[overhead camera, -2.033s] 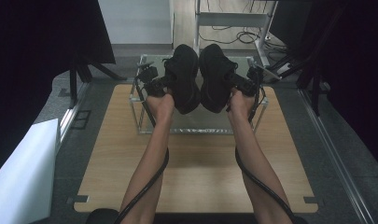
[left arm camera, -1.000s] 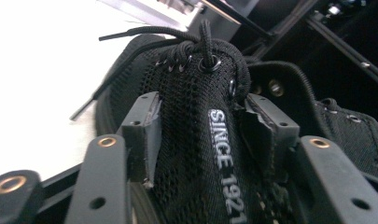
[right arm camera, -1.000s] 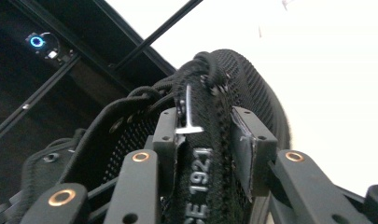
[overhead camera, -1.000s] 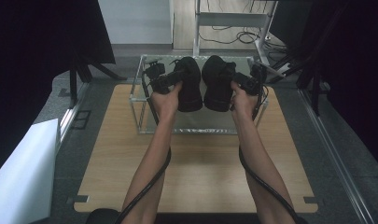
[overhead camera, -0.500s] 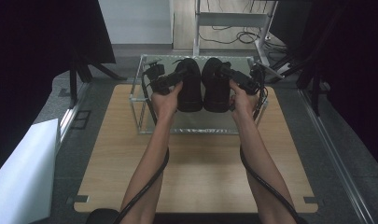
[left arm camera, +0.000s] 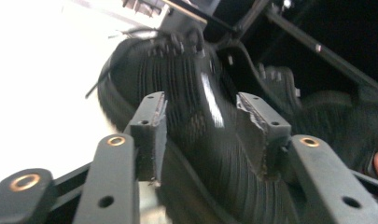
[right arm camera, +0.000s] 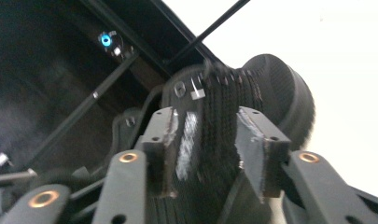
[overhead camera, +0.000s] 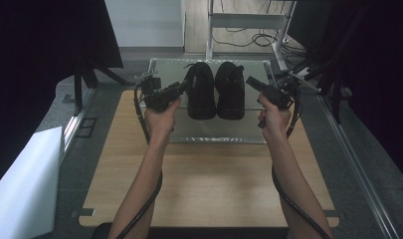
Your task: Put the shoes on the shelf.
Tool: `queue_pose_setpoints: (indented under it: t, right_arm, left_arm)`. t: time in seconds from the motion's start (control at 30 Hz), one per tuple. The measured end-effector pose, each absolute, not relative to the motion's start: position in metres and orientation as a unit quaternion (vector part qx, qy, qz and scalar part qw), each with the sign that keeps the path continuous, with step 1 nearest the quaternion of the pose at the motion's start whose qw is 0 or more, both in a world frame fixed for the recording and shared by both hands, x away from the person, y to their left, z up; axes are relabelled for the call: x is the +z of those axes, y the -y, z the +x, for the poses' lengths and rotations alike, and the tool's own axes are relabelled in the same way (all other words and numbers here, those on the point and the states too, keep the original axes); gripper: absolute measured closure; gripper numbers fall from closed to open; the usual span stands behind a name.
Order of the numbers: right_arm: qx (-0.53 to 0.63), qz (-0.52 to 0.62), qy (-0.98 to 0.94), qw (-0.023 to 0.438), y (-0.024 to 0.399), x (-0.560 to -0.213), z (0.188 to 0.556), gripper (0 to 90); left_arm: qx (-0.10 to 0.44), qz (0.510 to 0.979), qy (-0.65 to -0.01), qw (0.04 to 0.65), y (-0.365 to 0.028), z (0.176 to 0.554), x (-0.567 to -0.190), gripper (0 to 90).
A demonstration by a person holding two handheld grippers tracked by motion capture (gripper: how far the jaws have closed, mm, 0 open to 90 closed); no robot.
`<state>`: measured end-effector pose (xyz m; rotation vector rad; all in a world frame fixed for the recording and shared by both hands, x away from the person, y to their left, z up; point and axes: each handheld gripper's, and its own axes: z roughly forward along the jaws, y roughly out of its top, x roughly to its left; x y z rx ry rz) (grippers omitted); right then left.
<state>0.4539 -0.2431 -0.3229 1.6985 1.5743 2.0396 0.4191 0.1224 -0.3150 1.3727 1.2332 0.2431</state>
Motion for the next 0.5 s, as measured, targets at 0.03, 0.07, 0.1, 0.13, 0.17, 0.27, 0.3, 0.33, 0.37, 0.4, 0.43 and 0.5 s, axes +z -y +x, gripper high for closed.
queue_pose_setpoints:
  t: [0.03, 0.07, 0.1, 0.13, 0.17, 0.27, 0.3, 0.33, 0.37, 0.4, 0.43, 0.5]
  right_arm:
    - [0.661, 0.55, -0.51, 0.028, 0.243, -0.323, 0.454, 59.4]
    - [0.651, 0.546, -0.526, 0.036, 0.245, -0.326, 0.447, 63.7]
    - [0.651, 0.546, -0.526, 0.036, 0.245, -0.326, 0.447, 63.7]
    - [0.646, 0.539, -0.539, 0.042, 0.246, -0.33, 0.44, 66.8]
    - [0.646, 0.539, -0.539, 0.042, 0.246, -0.33, 0.44, 66.8]
    - [0.633, 0.527, -0.564, 0.044, 0.246, -0.339, 0.423, 75.2]
    - [0.633, 0.527, -0.564, 0.044, 0.246, -0.339, 0.423, 75.2]
    - [0.633, 0.521, -0.571, 0.045, 0.246, -0.343, 0.414, 79.4]
    - [0.633, 0.521, -0.571, 0.045, 0.246, -0.343, 0.414, 79.4]
    - [0.63, 0.516, -0.579, 0.049, 0.246, -0.346, 0.406, 83.2]
    - [0.63, 0.514, -0.58, 0.052, 0.246, -0.347, 0.403, 84.4]
    - [0.629, 0.511, -0.583, 0.055, 0.246, -0.349, 0.401, 85.6]
  left_arm:
    - [0.105, 0.591, -0.531, 0.597, -0.122, 0.419, -0.315, 54.9]
    - [0.108, 0.599, -0.527, 0.593, -0.123, 0.414, -0.317, 57.5]
    - [0.11, 0.605, -0.524, 0.59, -0.123, 0.411, -0.319, 57.5]
    - [0.112, 0.613, -0.52, 0.585, -0.123, 0.404, -0.324, 60.2]
    - [0.112, 0.613, -0.52, 0.585, -0.123, 0.404, -0.324, 62.4]
    - [0.106, 0.625, -0.511, 0.581, -0.124, 0.39, -0.336, 68.2]
    - [0.106, 0.625, -0.511, 0.581, -0.124, 0.39, -0.336, 69.2]
    - [0.102, 0.627, -0.508, 0.582, -0.124, 0.384, -0.341, 71.6]
    - [0.102, 0.627, -0.508, 0.582, -0.124, 0.384, -0.341, 72.9]
    - [0.099, 0.629, -0.506, 0.582, -0.124, 0.381, -0.343, 74.9]
    - [0.1, 0.63, -0.505, 0.582, -0.124, 0.379, -0.345, 75.9]
    - [0.099, 0.633, -0.502, 0.581, -0.124, 0.375, -0.348, 76.9]
